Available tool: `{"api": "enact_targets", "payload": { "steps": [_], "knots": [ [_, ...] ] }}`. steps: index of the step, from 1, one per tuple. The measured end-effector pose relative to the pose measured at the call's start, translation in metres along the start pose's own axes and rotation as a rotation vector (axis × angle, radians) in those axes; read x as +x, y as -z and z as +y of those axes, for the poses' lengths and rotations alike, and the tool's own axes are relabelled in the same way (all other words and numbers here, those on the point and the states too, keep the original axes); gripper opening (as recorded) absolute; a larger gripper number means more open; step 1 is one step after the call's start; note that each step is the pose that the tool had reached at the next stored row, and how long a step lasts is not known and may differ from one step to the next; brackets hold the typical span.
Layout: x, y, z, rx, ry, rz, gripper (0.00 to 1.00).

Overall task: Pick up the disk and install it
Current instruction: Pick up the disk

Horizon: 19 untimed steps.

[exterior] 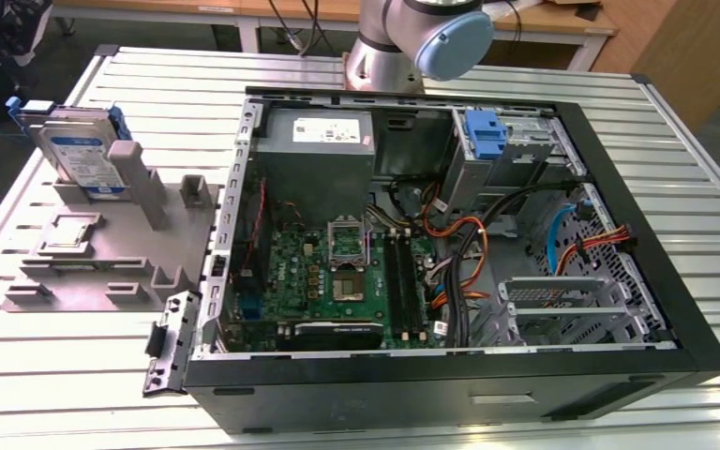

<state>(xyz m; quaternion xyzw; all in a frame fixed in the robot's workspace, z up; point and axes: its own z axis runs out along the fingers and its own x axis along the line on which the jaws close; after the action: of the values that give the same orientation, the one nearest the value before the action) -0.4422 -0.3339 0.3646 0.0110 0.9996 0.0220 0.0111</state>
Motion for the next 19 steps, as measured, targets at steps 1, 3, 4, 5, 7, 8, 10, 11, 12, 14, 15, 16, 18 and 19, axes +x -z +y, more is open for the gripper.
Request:
{"api": "enact_targets", "payload": {
  "steps": [1, 3, 4, 5, 7, 8, 10, 11, 12, 14, 15, 16, 18, 19],
  "knots": [
    [0.0000, 0.0000, 0.0000, -0.0003, 0.015, 0.0007, 0.10],
    [0.0000, 0.0001, 0.0000, -0.0010, 0.047, 0.0022, 0.10],
    [0.0000, 0.0000, 0.0000, -0.0013, 0.063, 0.0028, 0.10],
    [0.0000, 0.0000, 0.0000, -0.0016, 0.078, 0.0035, 0.10],
    [0.0000, 0.0000, 0.0000, -0.0023, 0.111, 0.0050, 0.10],
    [0.0000, 0.0000, 0.0000, -0.0026, 0.124, 0.0054, 0.10],
    [0.0000, 0.0000, 0.0000, -0.0028, 0.134, 0.0060, 0.10],
    [0.0000, 0.0000, 0.0000, -0.0028, 0.134, 0.0060, 0.10],
    [0.0000, 0.0000, 0.0000, -0.0029, 0.135, 0.0060, 0.10],
    [0.0000, 0.0000, 0.0000, -0.0029, 0.135, 0.0060, 0.10],
    [0.0000, 0.0000, 0.0000, -0.0029, 0.135, 0.0061, 0.10],
    [0.0000, 0.0000, 0.0000, -0.0029, 0.136, 0.0061, 0.10],
    [0.0000, 0.0000, 0.0000, -0.0031, 0.145, 0.0065, 0.10],
    [0.0000, 0.0000, 0.0000, -0.0033, 0.155, 0.0069, 0.10]
  ]
}}
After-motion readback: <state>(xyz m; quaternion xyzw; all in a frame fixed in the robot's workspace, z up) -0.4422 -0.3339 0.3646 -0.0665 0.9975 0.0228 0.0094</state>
